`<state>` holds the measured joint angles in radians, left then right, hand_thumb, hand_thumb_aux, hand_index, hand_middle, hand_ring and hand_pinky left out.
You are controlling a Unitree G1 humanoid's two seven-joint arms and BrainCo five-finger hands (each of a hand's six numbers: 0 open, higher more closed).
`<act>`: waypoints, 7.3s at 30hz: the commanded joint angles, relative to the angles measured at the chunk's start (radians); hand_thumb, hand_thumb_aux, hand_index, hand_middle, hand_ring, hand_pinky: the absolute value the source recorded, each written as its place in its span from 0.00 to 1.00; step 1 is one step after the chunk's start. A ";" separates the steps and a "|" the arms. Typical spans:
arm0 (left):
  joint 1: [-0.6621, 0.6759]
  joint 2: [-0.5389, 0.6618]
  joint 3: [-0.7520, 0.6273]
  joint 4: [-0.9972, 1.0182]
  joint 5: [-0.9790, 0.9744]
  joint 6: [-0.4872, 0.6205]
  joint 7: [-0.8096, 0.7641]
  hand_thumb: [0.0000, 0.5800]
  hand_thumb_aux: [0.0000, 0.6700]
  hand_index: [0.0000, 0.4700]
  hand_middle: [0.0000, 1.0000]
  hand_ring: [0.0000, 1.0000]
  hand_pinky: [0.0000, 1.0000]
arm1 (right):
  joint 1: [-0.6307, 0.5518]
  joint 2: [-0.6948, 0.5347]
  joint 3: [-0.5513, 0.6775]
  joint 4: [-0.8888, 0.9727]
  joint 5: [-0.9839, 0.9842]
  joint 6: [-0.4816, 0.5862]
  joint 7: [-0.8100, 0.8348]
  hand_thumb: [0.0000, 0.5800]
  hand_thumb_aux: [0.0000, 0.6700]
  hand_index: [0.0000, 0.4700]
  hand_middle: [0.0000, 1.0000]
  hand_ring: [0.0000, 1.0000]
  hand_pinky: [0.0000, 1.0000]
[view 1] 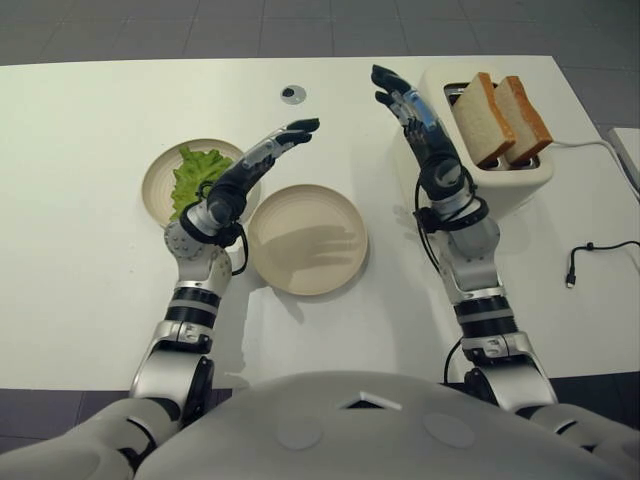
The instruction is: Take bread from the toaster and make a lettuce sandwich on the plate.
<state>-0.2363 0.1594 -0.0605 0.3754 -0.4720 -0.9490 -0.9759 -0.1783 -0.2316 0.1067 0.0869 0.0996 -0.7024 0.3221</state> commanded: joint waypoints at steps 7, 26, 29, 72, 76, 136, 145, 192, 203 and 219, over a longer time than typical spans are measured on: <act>-0.032 -0.004 0.033 0.030 0.072 -0.040 0.087 0.00 0.00 0.00 0.00 0.00 0.00 | 0.078 -0.123 -0.040 -0.183 0.022 0.044 0.100 0.00 0.00 0.00 0.00 0.00 0.00; -0.083 0.018 -0.021 0.178 0.262 -0.149 0.222 0.00 0.00 0.00 0.00 0.00 0.00 | 0.048 -0.546 -0.478 0.164 -0.517 0.109 -0.220 0.00 0.00 0.00 0.00 0.00 0.00; -0.082 0.024 -0.031 0.179 0.271 -0.152 0.235 0.00 0.00 0.00 0.00 0.00 0.00 | 0.064 -0.553 -0.407 0.182 -0.541 0.109 -0.201 0.00 0.00 0.00 0.00 0.00 0.00; -0.101 0.218 0.092 0.211 0.485 -0.220 0.456 0.00 0.00 0.00 0.00 0.00 0.00 | 0.043 -0.584 -0.354 0.211 -0.478 0.116 -0.377 1.00 1.00 1.00 1.00 1.00 1.00; -0.099 0.325 0.224 0.217 0.730 -0.186 0.643 0.00 0.00 0.00 0.00 0.00 0.00 | 0.017 -0.554 -0.373 0.163 -0.462 0.125 -0.416 1.00 1.00 1.00 1.00 1.00 1.00; -0.129 0.562 -0.186 0.248 0.996 0.068 1.082 1.00 1.00 1.00 0.00 0.00 0.00 | -0.010 -0.066 0.205 0.094 -0.485 0.182 -0.131 0.00 0.00 0.00 0.00 0.00 0.00; -0.132 0.474 -0.220 0.208 0.921 -0.047 0.985 1.00 1.00 1.00 0.00 0.00 0.00 | 0.040 -0.113 0.102 -0.048 -0.382 0.228 -0.100 0.00 0.00 0.00 0.00 0.00 0.00; -0.138 0.230 -0.392 0.220 1.090 -0.054 0.924 0.00 0.00 0.00 0.00 0.00 0.00 | 0.167 -0.602 -0.241 -0.044 -0.729 0.221 -0.191 0.00 0.00 0.00 0.00 0.00 0.00; -0.158 0.219 -0.389 0.243 1.102 -0.053 0.972 0.00 0.00 0.00 0.00 0.00 0.00 | 0.049 -0.573 -0.192 -0.004 -0.777 0.309 -0.307 1.00 1.00 1.00 0.13 0.13 0.13; -0.193 0.270 -0.332 0.296 1.073 -0.077 1.040 0.00 0.00 0.00 0.00 0.00 0.00 | -0.020 -0.459 -0.349 -0.050 -0.385 0.265 -0.369 1.00 1.00 1.00 1.00 1.00 1.00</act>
<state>-0.4170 0.4125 -0.4125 0.6634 0.6138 -1.0174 0.0595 -0.1821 -0.7114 -0.2091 0.0646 -0.3436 -0.4255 -0.0432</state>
